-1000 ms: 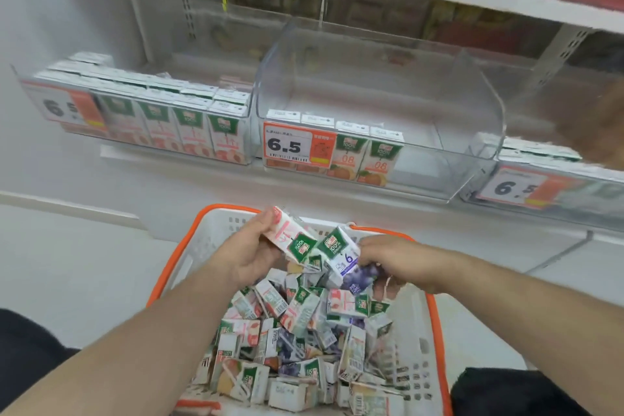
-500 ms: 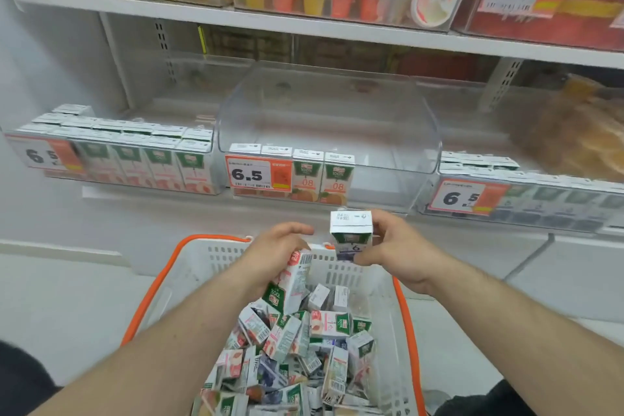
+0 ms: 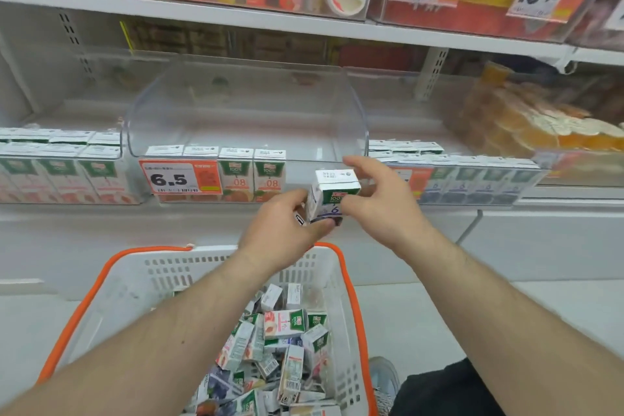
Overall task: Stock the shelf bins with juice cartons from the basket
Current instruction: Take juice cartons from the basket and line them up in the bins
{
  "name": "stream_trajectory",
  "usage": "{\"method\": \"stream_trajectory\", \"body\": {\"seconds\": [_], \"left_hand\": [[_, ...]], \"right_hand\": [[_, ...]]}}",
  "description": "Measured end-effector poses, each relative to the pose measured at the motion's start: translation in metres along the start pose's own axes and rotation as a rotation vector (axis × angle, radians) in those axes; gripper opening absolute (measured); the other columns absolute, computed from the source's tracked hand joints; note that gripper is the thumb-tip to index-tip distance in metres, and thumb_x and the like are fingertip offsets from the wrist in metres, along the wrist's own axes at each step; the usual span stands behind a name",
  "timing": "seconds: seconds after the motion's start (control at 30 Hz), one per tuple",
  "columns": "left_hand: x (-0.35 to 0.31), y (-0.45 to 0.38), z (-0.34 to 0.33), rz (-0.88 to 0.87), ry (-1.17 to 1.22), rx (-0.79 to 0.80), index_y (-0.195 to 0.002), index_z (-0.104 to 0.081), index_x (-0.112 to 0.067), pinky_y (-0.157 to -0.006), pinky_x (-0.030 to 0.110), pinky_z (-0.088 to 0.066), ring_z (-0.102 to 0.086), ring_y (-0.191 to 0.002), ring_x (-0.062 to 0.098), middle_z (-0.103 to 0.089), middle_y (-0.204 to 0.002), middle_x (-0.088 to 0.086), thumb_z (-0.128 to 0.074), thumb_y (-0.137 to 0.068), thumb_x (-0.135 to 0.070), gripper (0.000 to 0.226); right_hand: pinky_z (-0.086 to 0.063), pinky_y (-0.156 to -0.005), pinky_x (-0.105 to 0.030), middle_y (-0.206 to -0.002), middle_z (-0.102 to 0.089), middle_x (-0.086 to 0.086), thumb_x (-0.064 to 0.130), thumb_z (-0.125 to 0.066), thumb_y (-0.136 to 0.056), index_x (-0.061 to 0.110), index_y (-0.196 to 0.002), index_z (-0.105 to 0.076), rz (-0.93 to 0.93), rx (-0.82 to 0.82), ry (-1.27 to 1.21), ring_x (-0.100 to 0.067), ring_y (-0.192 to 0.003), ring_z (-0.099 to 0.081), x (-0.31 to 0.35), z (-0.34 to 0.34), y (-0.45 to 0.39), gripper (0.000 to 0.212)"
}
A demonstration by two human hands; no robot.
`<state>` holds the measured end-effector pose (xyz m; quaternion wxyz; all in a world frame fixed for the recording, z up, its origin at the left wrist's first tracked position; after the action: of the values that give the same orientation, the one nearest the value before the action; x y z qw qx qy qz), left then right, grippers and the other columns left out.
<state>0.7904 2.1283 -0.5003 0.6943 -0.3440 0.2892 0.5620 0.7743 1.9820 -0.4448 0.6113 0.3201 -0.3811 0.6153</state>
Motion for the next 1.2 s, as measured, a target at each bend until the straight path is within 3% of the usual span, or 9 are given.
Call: {"method": "stream_trajectory", "body": {"seconds": [0.13,0.27,0.37,0.5,0.8,0.9,1.03,1.13,1.2], "left_hand": [[-0.020,-0.008,-0.011,-0.008,-0.071,-0.032,-0.092,-0.059,-0.034,-0.067,0.033,-0.049,-0.057,-0.082,0.011,-0.061,-0.088,-0.012,-0.067,-0.078,-0.053,0.024],[-0.043,-0.020,-0.024,-0.046,-0.048,-0.081,-0.087,-0.056,-0.035,-0.061,0.031,-0.044,-0.059,-0.074,0.014,-0.059,-0.083,-0.010,-0.065,-0.074,-0.056,0.025],[-0.056,-0.025,-0.037,-0.050,0.071,-0.063,-0.121,-0.052,-0.048,-0.074,0.033,-0.051,-0.064,-0.081,0.017,-0.058,-0.095,-0.013,-0.067,-0.077,-0.048,0.046],[-0.065,-0.035,-0.062,-0.051,0.026,0.019,-0.138,-0.033,-0.053,-0.084,0.038,-0.053,-0.063,-0.089,0.020,-0.059,-0.105,-0.011,-0.059,-0.080,-0.035,0.066],[-0.069,-0.046,-0.085,0.006,-0.014,0.105,-0.143,-0.017,-0.057,-0.080,0.037,-0.055,-0.064,-0.088,0.017,-0.057,-0.112,-0.015,-0.056,-0.082,-0.033,0.077],[-0.068,-0.046,-0.085,0.009,0.007,0.097,-0.144,-0.021,-0.056,-0.081,0.038,-0.055,-0.064,-0.088,0.018,-0.056,-0.112,-0.014,-0.057,-0.083,-0.030,0.076],[-0.072,-0.046,-0.083,-0.009,0.023,0.096,-0.146,-0.023,-0.051,-0.082,0.035,-0.054,-0.061,-0.090,0.015,-0.055,-0.112,-0.015,-0.058,-0.084,-0.027,0.076],[-0.072,-0.048,-0.083,-0.012,0.017,0.123,-0.148,-0.020,-0.050,-0.078,0.028,-0.049,-0.056,-0.094,0.012,-0.055,-0.113,-0.014,-0.058,-0.086,-0.027,0.076],[-0.071,-0.049,-0.083,-0.003,0.013,0.143,-0.149,-0.018,-0.050,-0.075,0.023,-0.042,-0.052,-0.094,0.007,-0.054,-0.113,-0.016,-0.058,-0.087,-0.027,0.077]], "right_hand": [[-0.049,-0.082,-0.025,-0.114,-0.060,0.009,0.048,-0.074,-0.066,0.032,-0.127,-0.057,0.097,-0.219,0.154,-0.012,-0.096,-0.062,0.013,0.028,0.008,0.065],[-0.047,-0.087,-0.021,-0.097,-0.067,0.014,0.038,-0.075,-0.075,0.026,-0.109,-0.070,0.146,-0.445,0.228,-0.007,-0.093,-0.062,0.020,0.067,0.009,0.036],[-0.052,-0.081,-0.022,-0.081,-0.064,0.022,0.032,-0.072,-0.077,0.028,-0.099,-0.072,0.185,-0.689,0.089,-0.002,-0.080,-0.063,0.020,0.132,0.005,0.022],[-0.045,-0.087,-0.020,-0.105,-0.062,0.016,0.034,-0.068,-0.083,0.024,-0.116,-0.064,0.136,-0.880,0.182,-0.009,-0.101,-0.060,-0.009,0.194,-0.018,0.034],[-0.035,-0.109,-0.035,-0.138,-0.057,0.001,0.037,-0.060,-0.092,0.022,-0.134,-0.058,-0.147,-0.638,0.377,-0.022,-0.130,-0.047,-0.088,0.196,-0.087,0.044],[-0.019,-0.120,-0.042,-0.125,-0.066,-0.007,0.035,-0.055,-0.093,0.021,-0.131,-0.061,-0.236,-0.510,0.478,-0.030,-0.136,-0.040,-0.093,0.182,-0.099,0.042],[0.010,-0.119,-0.051,-0.092,-0.071,-0.001,0.031,-0.049,-0.091,0.024,-0.115,-0.070,-0.359,-0.424,0.769,-0.027,-0.111,-0.058,-0.092,0.176,-0.108,0.032],[0.015,-0.116,-0.056,-0.069,-0.063,-0.001,0.020,-0.042,-0.084,0.014,-0.078,-0.069,-0.478,-0.397,0.876,-0.029,-0.092,-0.059,-0.096,0.176,-0.105,0.029],[0.014,-0.115,-0.058,-0.074,-0.066,-0.005,0.019,-0.038,-0.080,0.011,-0.070,-0.064,-0.510,-0.372,0.912,-0.032,-0.102,-0.059,-0.098,0.174,-0.103,0.029]]}}
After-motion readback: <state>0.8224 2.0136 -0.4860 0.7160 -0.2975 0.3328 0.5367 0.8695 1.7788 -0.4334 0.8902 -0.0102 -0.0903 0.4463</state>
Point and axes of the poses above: each hand's wrist, its own y-axis away from the middle knuckle, its own z-axis out of the back of the hand, x = y × z, the point moved 10 cm from there along -y, towards the middle knuckle
